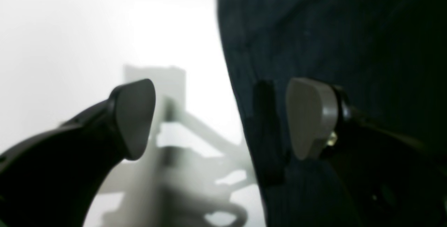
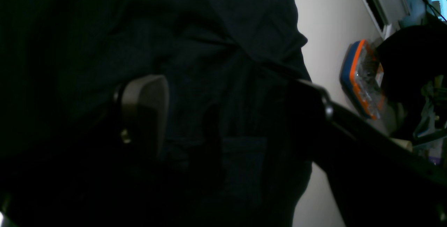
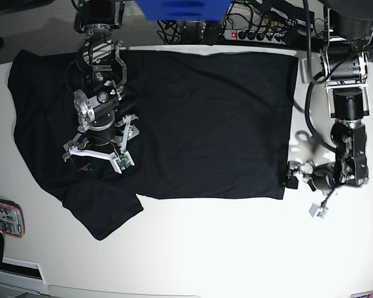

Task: Fold the T-shirt properly
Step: 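Move the left gripper to the black shirt's hem corner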

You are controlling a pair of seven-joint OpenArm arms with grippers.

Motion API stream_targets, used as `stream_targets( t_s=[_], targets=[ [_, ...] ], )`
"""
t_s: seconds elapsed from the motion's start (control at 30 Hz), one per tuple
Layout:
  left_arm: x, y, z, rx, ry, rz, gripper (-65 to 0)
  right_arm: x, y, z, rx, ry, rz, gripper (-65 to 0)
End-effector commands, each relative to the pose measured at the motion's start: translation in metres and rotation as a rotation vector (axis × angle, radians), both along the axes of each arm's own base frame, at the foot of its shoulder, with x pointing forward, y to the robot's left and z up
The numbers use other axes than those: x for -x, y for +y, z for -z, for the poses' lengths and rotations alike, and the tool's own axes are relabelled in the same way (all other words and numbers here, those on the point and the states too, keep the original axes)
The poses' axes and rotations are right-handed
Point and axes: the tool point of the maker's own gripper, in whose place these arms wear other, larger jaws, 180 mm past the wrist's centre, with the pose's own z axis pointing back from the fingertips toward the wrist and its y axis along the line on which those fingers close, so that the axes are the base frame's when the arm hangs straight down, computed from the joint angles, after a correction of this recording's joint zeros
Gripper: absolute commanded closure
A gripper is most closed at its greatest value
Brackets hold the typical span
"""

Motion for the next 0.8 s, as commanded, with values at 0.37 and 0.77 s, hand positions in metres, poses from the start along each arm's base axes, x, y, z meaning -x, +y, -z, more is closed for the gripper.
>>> stream_targets(
  t_s=[0.37, 0.77],
  targets=[
    [-0.022, 0.024, -0.028, -0.032, -0.065, -0.082, -57.3, -0.008, -0.002, -0.014, 0.005, -0.05, 0.002, -49.8],
    [-0.023, 0.041, -0.026, -0.047, -0.046, -0.209, -57.3, -0.004, -0.005, -0.01, 0.018, -0.019, 0.023, -49.8]
  ],
)
